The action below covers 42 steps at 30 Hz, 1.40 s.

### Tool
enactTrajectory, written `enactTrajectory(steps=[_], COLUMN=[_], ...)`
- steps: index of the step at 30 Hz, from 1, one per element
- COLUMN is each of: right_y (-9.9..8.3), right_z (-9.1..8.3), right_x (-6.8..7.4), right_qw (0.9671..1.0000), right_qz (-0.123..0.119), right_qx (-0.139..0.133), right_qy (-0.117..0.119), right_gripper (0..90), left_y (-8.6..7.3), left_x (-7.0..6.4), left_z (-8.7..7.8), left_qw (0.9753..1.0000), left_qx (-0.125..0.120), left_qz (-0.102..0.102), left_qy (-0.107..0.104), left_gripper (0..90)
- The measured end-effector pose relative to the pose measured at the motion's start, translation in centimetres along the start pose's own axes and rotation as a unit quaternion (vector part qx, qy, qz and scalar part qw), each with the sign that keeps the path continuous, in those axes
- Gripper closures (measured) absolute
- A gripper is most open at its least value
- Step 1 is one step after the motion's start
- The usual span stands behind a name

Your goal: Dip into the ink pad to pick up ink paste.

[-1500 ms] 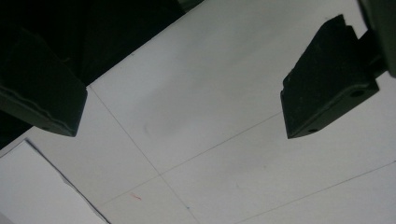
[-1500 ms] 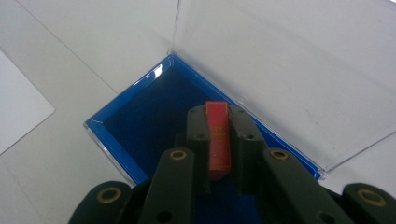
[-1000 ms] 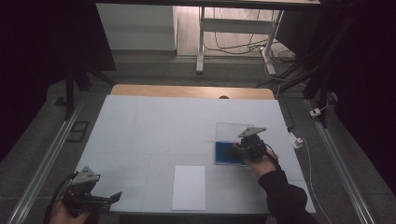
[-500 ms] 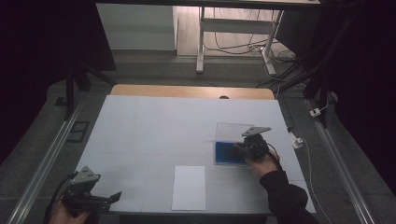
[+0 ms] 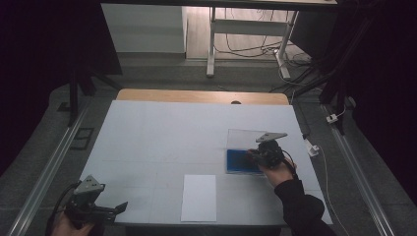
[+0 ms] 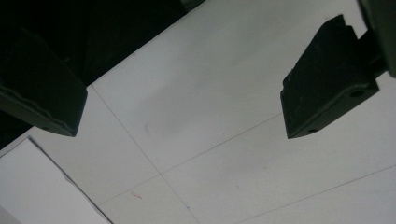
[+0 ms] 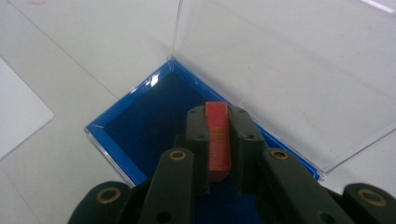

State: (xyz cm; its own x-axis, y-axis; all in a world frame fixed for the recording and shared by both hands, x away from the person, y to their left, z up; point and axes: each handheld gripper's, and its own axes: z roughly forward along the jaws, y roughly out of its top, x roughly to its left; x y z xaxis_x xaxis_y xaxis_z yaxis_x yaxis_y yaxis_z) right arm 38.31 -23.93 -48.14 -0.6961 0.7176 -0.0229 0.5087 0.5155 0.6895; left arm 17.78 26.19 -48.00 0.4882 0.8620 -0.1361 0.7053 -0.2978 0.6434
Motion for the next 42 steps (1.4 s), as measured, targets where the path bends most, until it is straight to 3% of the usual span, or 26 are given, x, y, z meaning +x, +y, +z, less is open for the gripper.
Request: enactTrajectory(steps=[19,42], right_y=[0.4,0.8], right_z=[-1.6,-3.1], right_x=[0.6,3.0], right_qw=[0.9994,0.9967], right_qz=[-0.003,-0.02], right_qx=[-0.026,-0.048], right_qy=[0.023,0.062], right_gripper=[80.2,80.2], left_y=[0.0,0.0], left_x=[0.0,0.1], left_z=[-0.1,-0.1], left_qw=[1.0,1.0], left_qx=[-0.001,-0.001], left_qz=[-0.001,-0.002], left_qy=[-0.003,-0.003], left_gripper=[1.0,1.0])
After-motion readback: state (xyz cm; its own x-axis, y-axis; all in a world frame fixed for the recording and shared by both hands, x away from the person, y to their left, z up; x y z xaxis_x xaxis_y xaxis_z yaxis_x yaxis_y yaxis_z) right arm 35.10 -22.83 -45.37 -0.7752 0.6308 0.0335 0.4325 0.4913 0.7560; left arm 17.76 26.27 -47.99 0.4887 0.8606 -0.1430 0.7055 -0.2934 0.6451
